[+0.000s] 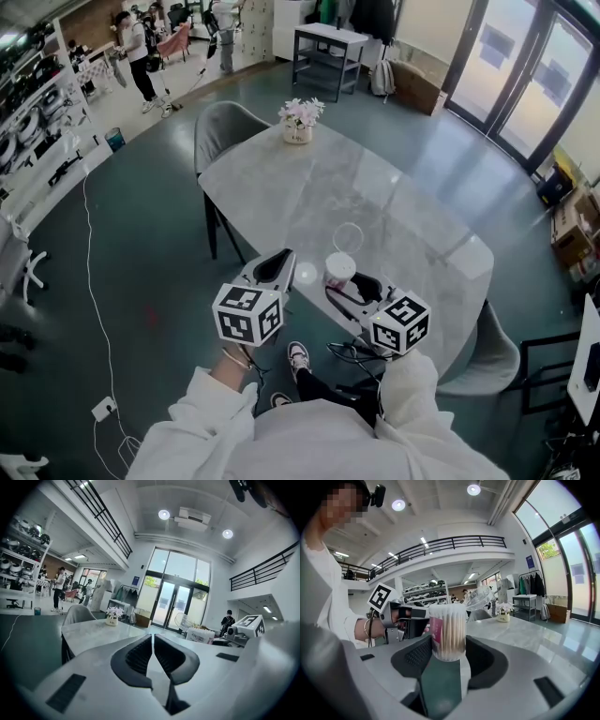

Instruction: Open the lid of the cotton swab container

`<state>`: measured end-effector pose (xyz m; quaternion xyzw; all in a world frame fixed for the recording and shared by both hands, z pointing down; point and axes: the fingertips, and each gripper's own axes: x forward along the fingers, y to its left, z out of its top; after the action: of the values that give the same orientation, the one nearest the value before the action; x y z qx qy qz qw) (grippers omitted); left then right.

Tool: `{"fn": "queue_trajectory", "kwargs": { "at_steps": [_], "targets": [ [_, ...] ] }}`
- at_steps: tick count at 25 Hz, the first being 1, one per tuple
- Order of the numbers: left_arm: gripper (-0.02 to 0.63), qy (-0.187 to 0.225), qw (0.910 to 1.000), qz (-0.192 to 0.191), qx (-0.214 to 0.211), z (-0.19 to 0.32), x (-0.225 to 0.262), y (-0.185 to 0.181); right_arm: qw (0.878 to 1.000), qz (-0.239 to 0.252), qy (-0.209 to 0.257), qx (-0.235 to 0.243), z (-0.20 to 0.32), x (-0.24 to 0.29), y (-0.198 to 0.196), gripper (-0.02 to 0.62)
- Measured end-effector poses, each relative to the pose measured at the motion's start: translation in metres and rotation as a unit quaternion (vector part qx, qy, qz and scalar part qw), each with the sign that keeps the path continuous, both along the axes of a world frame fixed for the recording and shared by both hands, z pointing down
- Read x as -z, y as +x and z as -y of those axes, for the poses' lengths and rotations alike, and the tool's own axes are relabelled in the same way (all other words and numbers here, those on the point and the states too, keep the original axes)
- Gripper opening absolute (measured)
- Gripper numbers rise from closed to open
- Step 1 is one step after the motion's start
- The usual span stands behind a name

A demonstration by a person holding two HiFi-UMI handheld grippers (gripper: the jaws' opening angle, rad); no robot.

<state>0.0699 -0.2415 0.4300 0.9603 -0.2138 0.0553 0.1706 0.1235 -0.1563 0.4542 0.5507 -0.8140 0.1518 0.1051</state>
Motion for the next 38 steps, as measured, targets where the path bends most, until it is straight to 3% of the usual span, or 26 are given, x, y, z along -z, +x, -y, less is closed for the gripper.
{"fn": "queue_trajectory", "kwargs": {
  "at_steps": [16, 29, 38],
  "targets": [
    [0.021, -0.012, 0.9998, 0.012, -0.003, 0.020, -0.018, 0.012, 0.999, 0.017, -0.006, -0.041, 0.025, -0.005, 0.010, 0.275],
    [0.021, 0.014, 0.9983, 0.040, -0.041, 0.084, -0.012, 0.107, 0.994, 0.058, 0.028, -0.092, 0.098, 0.006, 0.093, 0.275],
    [0.021, 0.008, 0.9971, 0.044, -0.061, 0.099, -0.010, 0.163, 0.991, 0.060, 0.043, -0.116, 0.108, 0.013, 0.139, 0.275]
  ]
}}
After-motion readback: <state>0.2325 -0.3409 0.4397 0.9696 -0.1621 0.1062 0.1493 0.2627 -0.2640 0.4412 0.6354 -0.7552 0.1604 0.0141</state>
